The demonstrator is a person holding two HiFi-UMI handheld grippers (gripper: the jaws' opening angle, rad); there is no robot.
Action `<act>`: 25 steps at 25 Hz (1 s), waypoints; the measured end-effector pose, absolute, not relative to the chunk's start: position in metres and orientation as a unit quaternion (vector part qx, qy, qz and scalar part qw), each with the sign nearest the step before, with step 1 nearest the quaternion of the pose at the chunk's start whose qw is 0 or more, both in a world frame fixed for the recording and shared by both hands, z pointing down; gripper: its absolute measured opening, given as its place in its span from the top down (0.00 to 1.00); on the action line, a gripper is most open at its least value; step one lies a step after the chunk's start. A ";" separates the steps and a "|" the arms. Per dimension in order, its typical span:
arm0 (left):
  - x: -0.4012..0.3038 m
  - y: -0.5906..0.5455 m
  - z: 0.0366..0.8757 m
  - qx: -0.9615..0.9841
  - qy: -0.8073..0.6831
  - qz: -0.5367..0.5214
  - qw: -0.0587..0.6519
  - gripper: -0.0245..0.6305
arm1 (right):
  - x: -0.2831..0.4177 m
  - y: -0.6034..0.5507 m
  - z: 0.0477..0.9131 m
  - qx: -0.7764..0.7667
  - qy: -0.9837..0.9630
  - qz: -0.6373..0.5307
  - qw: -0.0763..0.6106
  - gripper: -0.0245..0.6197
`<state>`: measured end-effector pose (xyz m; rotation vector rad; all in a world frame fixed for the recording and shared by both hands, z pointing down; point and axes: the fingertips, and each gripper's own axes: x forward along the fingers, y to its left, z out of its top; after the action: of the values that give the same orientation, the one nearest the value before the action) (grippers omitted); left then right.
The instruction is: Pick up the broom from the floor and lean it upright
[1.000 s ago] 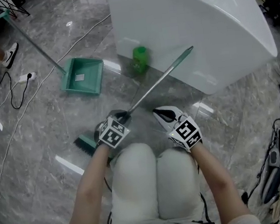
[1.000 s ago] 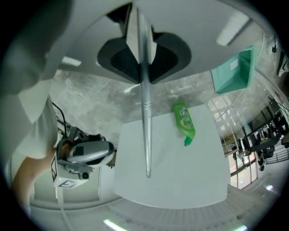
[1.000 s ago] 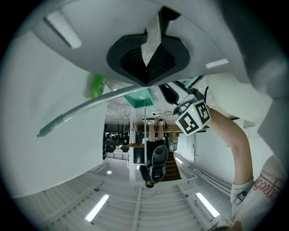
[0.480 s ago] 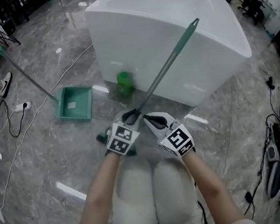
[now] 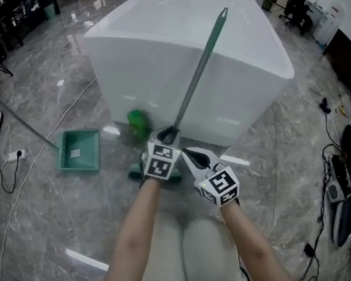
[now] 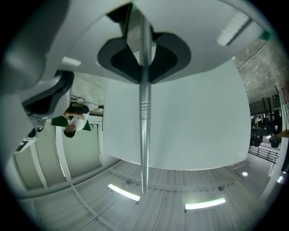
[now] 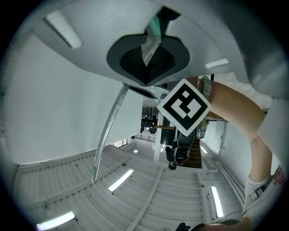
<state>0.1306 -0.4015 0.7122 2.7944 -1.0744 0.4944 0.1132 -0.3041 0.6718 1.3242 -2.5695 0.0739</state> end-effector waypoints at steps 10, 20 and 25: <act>0.159 -0.428 0.724 0.915 -0.349 0.193 0.057 0.85 | 0.146 -0.302 0.681 0.486 -0.865 0.038 0.116 0.96; 0.162 -0.432 0.720 0.920 -0.333 0.205 0.023 0.68 | 0.150 -0.306 0.685 0.485 -0.866 0.044 0.114 0.96; 0.160 -0.429 0.716 0.924 -0.328 0.195 0.012 0.61 | 0.150 -0.309 0.684 0.485 -0.866 0.044 0.113 0.96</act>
<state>0.1600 -0.4291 0.7161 2.8816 -1.0222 0.6076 0.1500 -0.3092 0.6844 1.4226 -2.5413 0.1302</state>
